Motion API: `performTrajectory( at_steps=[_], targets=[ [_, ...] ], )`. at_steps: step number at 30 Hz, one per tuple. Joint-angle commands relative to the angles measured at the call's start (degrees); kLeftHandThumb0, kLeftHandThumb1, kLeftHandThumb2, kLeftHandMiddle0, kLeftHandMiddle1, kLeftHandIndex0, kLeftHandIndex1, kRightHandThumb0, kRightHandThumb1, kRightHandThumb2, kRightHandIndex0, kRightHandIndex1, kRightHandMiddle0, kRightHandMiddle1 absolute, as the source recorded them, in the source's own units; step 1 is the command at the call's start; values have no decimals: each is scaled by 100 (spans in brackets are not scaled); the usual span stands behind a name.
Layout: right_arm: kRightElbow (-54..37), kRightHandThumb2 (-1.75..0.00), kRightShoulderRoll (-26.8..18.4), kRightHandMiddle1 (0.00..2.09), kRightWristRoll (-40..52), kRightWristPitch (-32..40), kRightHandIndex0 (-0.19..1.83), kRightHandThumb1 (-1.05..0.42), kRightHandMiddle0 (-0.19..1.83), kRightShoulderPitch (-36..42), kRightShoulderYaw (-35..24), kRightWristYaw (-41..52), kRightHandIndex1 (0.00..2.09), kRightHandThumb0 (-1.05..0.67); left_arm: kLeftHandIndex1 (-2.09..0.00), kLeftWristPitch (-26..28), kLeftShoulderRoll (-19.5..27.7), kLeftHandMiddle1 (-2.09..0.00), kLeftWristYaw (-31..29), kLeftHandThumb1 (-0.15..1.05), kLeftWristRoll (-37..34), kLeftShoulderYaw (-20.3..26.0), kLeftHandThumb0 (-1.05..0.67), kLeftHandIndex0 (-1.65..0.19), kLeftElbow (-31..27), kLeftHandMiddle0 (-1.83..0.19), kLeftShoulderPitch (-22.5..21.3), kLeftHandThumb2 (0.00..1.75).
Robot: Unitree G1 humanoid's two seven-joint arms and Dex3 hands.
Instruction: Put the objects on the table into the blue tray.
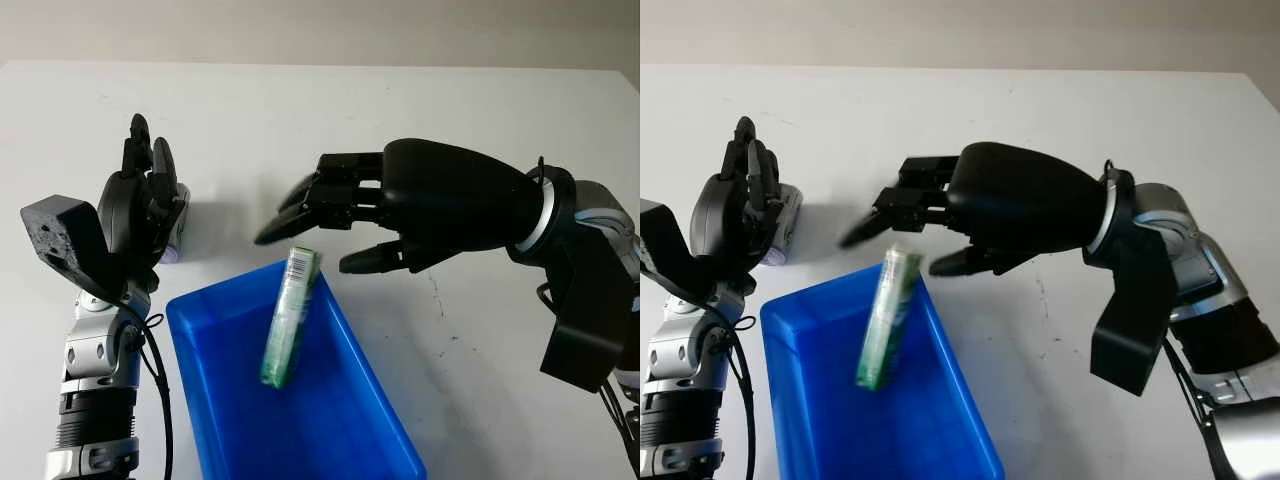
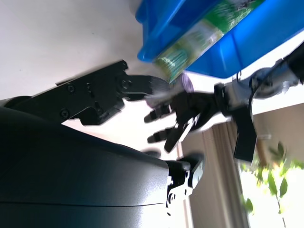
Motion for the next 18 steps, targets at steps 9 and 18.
performTrajectory(
  at_steps=[9, 18],
  targets=[
    [-206, -76, 776, 4, 461, 1906, -14, -105, -13, 238, -976, -657, 4, -83, 0, -118, -7, 0, 0, 105, 23, -19, -74, 19, 37, 19, -87, 68],
    [5, -59, 1450, 0, 776, 3386, -19, -105, -19, 600, -1901, -1759, 0, -61, 0, -79, 79, 0, 42, 105, 58, 0, -73, 19, -3, 19, -83, 67]
  ],
)
